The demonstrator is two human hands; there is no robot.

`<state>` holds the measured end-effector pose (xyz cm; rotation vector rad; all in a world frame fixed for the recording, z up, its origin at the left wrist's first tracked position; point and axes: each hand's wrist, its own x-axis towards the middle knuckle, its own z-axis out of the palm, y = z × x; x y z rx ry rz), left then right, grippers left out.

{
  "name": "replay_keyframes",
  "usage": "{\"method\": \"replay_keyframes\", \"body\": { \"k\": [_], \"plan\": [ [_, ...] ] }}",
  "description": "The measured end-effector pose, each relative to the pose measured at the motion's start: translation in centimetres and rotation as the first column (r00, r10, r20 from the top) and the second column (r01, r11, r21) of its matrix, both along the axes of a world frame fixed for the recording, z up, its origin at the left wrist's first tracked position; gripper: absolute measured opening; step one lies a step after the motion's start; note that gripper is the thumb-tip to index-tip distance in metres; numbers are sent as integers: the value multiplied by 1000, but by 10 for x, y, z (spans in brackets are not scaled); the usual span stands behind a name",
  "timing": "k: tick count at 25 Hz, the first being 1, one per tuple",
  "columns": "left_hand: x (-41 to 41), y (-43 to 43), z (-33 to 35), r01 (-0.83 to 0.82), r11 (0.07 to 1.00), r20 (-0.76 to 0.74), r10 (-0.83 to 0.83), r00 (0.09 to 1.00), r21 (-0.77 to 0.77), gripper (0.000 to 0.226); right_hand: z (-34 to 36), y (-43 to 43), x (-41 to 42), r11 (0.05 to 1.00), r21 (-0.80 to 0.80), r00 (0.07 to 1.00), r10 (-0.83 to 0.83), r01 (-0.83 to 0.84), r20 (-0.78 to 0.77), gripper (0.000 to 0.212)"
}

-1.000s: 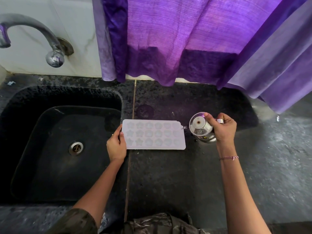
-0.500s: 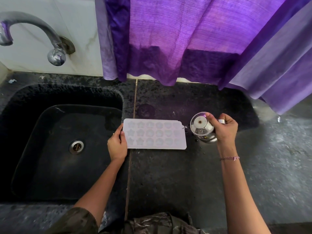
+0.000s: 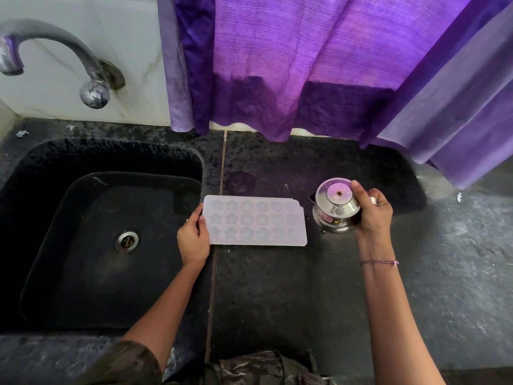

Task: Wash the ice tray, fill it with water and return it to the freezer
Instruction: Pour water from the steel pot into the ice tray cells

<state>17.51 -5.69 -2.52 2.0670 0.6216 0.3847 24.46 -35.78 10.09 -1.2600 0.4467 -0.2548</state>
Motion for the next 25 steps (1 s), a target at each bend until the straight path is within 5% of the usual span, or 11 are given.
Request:
{"method": "replay_keyframes", "body": {
  "k": [14,25],
  "plan": [
    [0,1,-6,3,1000,13,-3,1000,-8,36,6,28,-4,924,-357,990,141,-137,-13,56],
    [0,2,-6,-2,1000,10,2,1000,0,36,10,33,-5,888,-436,988,152,-145,-19,54]
  ]
}}
